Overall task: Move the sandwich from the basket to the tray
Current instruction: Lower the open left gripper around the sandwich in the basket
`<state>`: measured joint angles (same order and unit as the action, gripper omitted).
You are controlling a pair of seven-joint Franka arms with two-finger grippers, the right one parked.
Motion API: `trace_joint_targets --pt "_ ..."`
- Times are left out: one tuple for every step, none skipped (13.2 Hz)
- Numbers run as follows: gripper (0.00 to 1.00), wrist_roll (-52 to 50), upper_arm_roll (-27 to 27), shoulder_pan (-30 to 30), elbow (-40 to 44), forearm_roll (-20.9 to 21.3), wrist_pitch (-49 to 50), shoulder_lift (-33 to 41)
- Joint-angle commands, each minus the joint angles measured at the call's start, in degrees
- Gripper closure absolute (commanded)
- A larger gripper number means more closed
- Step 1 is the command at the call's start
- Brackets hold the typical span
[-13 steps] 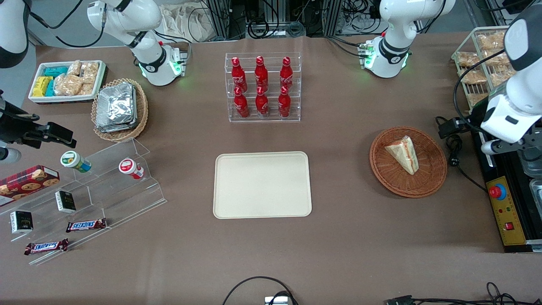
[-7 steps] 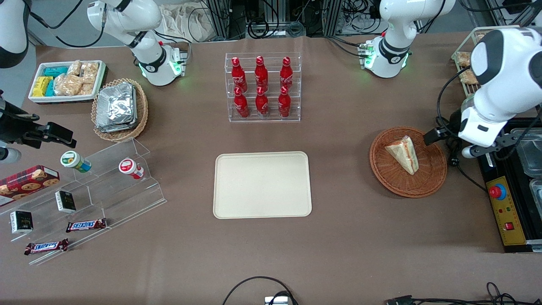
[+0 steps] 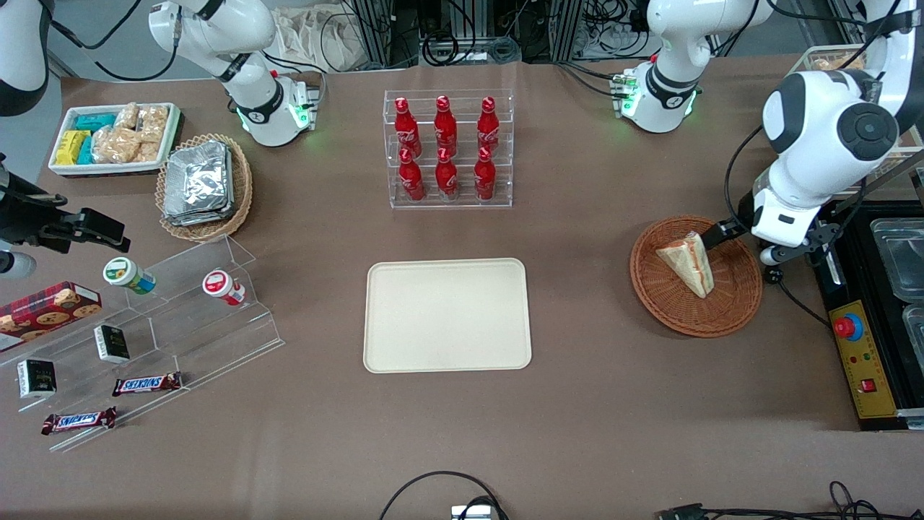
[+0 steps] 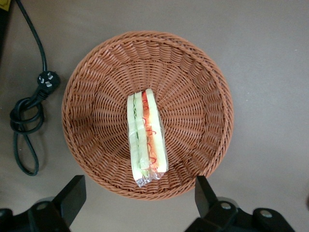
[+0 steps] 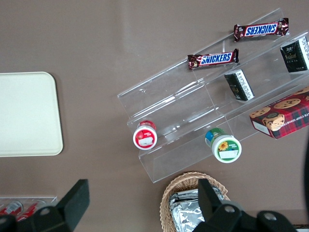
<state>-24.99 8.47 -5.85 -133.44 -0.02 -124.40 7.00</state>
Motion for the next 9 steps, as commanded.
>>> trace_joint_targets --pt "0.00 -1.82 0.14 -0.31 -5.86 0.20 -5.57 2.58" --pt "0.00 -2.26 0.14 -0.39 -7.35 0.11 -7.59 2.58" --pt "0.00 -3.04 0.14 -0.39 -8.58 0.11 -10.05 2.23" --pt "0.00 -3.75 0.14 -0.39 -9.55 0.11 -11.98 1.88" --pt "0.00 -4.28 0.14 -0.39 -10.61 0.11 -13.83 1.62" --pt "0.00 -4.28 0.14 -0.39 -11.49 0.11 -15.50 1.09" --pt "0.00 -4.54 0.14 -0.39 -12.19 0.11 -17.52 0.30" --pt "0.00 -4.55 0.14 -0.48 -12.55 -0.06 -19.02 -0.49" --pt "0.00 -4.72 0.06 -0.48 -12.81 -0.06 -20.08 -1.19"
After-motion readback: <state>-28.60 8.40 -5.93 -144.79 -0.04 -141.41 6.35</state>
